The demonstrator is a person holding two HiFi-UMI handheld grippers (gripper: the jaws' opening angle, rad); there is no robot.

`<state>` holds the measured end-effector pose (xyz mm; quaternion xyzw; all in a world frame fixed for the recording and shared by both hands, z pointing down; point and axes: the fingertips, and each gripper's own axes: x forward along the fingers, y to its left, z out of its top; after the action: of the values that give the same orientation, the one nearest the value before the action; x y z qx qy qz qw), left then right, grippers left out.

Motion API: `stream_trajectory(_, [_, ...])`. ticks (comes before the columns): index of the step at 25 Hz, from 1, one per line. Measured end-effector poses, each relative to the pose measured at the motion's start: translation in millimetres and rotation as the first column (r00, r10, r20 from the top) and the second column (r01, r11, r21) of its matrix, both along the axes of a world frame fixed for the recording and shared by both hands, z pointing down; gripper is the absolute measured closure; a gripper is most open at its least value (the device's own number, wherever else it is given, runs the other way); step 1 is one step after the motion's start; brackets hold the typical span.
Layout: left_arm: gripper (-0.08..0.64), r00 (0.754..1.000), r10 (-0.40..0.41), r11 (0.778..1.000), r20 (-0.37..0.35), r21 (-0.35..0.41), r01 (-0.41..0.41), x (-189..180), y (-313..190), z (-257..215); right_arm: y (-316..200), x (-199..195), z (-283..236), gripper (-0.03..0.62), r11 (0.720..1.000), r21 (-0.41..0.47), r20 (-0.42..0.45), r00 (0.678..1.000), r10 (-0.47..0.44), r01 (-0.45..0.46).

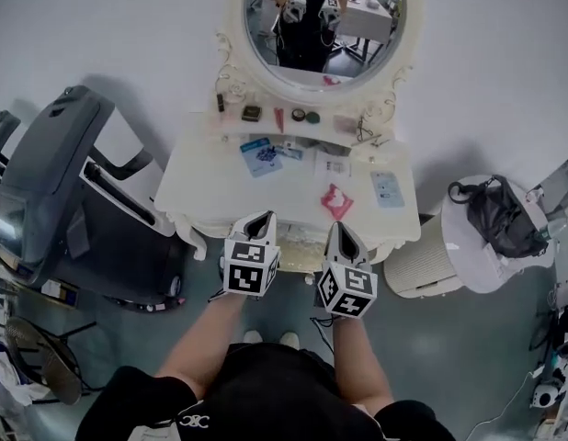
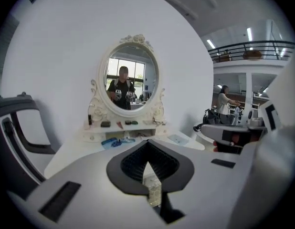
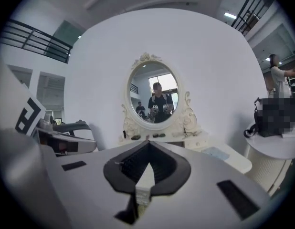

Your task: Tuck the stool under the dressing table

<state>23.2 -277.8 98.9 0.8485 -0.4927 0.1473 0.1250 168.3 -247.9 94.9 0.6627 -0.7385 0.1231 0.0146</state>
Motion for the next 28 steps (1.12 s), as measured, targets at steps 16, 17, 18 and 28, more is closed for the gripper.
stream_trajectory(16, [0.557,0.999,0.045,0.996,-0.015,0.078,-0.044,53.5,-14.4,-65.5,-27.1,22.0,-77.4,0.583,0.992,0.110,-0.019,0.998,-0.058,0.059])
stream_trajectory(17, [0.557,0.999,0.043,0.996,-0.013,0.074,-0.042,54.3,-15.7,-64.6,-28.3,22.3,-76.4,0.583,0.992,0.108,-0.019,0.998,-0.061,0.063])
stream_trajectory(18, [0.557,0.999,0.041,0.997,-0.014,0.071,-0.040,55.1,-17.5,-64.3,-29.9,22.5,-75.5,0.583,0.992,0.105,-0.018,0.998,-0.066,0.067])
stream_trajectory(28, [0.557,1.000,0.018,0.999,-0.019,0.042,-0.017,56.9,-29.9,-54.5,-45.1,16.8,-59.4,0.583,0.991,0.072,0.010,0.993,-0.118,0.117])
